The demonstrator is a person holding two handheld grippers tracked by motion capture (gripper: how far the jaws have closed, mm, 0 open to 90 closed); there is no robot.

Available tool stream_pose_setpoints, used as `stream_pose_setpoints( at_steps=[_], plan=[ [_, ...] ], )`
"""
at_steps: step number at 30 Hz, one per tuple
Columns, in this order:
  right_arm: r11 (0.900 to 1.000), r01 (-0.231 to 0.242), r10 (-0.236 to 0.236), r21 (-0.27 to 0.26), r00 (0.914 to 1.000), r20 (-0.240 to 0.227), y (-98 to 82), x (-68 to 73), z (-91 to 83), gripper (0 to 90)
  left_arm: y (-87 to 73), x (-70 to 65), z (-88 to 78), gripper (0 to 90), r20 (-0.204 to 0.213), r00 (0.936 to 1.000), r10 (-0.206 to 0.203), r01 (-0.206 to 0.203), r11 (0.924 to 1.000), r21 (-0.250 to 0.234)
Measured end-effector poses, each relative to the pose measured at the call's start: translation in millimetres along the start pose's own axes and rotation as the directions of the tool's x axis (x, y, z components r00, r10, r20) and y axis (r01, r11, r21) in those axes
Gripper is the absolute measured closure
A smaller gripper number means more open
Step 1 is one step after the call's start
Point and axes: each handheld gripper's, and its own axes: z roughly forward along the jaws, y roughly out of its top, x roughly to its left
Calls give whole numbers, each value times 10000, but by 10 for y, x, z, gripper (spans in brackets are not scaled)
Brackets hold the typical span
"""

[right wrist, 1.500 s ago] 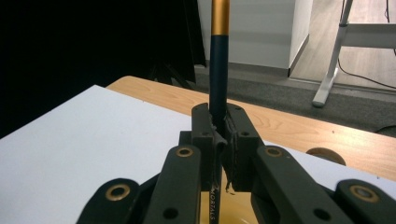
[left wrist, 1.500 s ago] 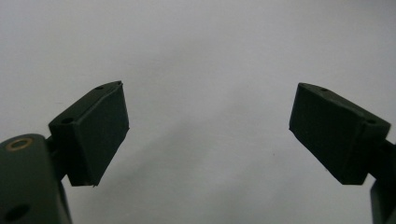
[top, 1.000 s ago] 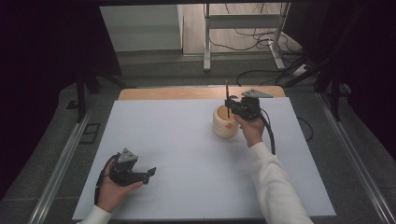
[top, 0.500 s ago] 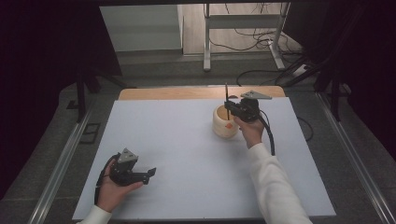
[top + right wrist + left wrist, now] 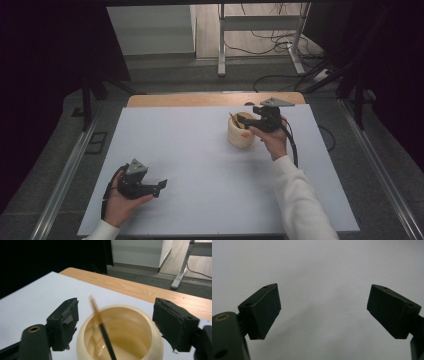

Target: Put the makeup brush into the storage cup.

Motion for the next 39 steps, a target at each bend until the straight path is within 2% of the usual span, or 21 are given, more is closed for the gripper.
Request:
stream_pose_setpoints(
  at_steps=[5,18,23,30,33,39],
  plan=[
    [9993,290,-288,219,9995,-87,-9,20,-45,186,1,-4,-1,124,12,10000,-6,6,10000,-4],
    [9981,361,-338,500,9984,-451,-83,43,-168,176,8,-24,-7,124,112,9999,-48,49,10000,-34],
    [9975,421,-386,559,9974,-613,-134,62,-310,170,-8,-45,-31,124,78,9999,-63,64,10000,-69],
    [9938,803,-738,764,9937,-849,-235,169,-506,169,43,-61,-14,124,61,9999,152,-151,9998,-147],
    [9890,1110,-1029,980,9911,-842,-277,222,-581,165,27,-72,1,124,109,9996,254,-254,9997,-32],
    [9826,1382,-1278,1239,9879,-878,-472,267,-782,166,40,-66,10,123,147,9995,281,-280,9996,-64]
  ],
)
